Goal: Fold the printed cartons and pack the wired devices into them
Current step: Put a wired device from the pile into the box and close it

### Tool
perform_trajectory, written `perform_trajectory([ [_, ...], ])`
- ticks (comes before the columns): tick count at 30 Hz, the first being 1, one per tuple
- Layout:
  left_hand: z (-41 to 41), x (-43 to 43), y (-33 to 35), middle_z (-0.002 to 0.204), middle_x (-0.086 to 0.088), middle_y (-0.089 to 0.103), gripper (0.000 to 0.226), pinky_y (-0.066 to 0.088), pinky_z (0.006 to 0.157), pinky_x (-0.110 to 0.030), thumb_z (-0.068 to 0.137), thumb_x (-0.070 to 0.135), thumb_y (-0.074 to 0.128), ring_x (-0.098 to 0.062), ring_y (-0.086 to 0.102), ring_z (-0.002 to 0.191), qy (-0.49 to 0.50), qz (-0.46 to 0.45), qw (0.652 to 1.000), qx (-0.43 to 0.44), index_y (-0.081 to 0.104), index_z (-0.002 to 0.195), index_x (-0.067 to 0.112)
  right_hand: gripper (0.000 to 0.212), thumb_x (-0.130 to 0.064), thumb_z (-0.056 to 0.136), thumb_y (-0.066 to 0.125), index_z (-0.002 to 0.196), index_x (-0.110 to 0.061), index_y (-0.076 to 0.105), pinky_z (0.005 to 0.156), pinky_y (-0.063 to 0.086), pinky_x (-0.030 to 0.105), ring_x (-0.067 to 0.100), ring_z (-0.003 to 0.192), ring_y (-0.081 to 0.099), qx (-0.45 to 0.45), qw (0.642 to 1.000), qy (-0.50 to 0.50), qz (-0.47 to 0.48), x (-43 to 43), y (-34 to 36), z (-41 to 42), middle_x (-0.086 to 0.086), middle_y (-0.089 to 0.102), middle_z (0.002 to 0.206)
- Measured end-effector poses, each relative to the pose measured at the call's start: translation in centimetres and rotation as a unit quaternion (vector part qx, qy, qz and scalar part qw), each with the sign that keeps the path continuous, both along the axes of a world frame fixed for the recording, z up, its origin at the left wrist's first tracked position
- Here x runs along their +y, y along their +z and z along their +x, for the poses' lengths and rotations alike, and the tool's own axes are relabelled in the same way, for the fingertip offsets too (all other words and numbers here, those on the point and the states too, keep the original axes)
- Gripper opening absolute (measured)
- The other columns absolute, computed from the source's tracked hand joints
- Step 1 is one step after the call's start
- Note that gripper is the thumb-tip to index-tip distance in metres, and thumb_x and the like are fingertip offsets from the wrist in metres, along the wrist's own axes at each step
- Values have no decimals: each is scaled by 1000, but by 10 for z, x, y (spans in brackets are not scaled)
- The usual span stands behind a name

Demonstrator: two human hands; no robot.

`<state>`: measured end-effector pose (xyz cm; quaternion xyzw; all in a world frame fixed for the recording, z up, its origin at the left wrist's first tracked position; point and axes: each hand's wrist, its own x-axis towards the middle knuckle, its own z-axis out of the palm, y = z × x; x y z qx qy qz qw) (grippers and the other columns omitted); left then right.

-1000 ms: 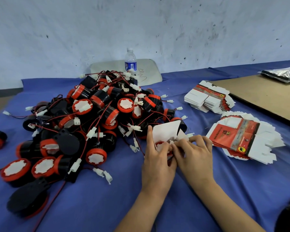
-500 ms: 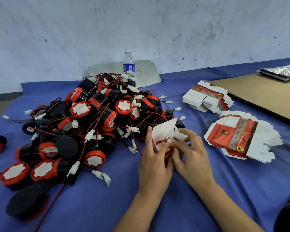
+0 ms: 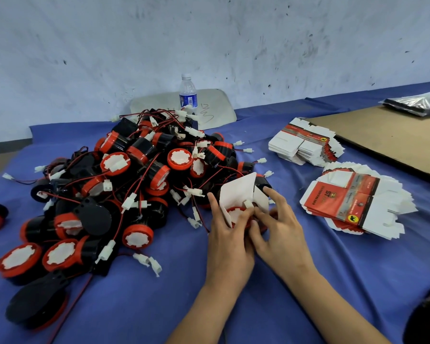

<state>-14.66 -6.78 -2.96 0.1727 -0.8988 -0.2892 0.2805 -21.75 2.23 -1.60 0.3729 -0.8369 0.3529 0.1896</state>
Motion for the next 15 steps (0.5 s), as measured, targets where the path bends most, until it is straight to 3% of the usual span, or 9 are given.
perform_trajectory([
  [6,0,4,6,160,-11,-13,38,35,105,-32,97,36,47,-27,28,139,22,0,998,-61,47,135,40,11,-8,79,69,87,-8,77,72,45,26,28,88,62,15,999,19,-21,1,1,-2,7,61,125],
  [9,-2,6,10,160,-11,-16,43,36,105,-38,97,39,46,-29,30,137,43,-17,993,-106,40,139,42,26,-23,84,52,79,-9,74,65,52,31,27,80,59,51,998,21,-31,3,4,2,1,69,109],
  [12,-3,7,10,159,-10,-19,42,39,103,-38,96,38,48,-29,29,139,45,-9,994,-100,42,138,40,25,-28,83,48,87,-11,66,57,51,39,23,77,54,19,999,26,-28,5,6,3,-4,67,88],
  [15,-3,7,8,159,-6,-20,39,43,99,-38,96,32,51,-30,29,141,20,10,999,-46,47,134,32,22,-28,81,53,96,-13,62,59,47,33,18,80,53,-47,997,20,-52,6,5,0,-7,62,80],
])
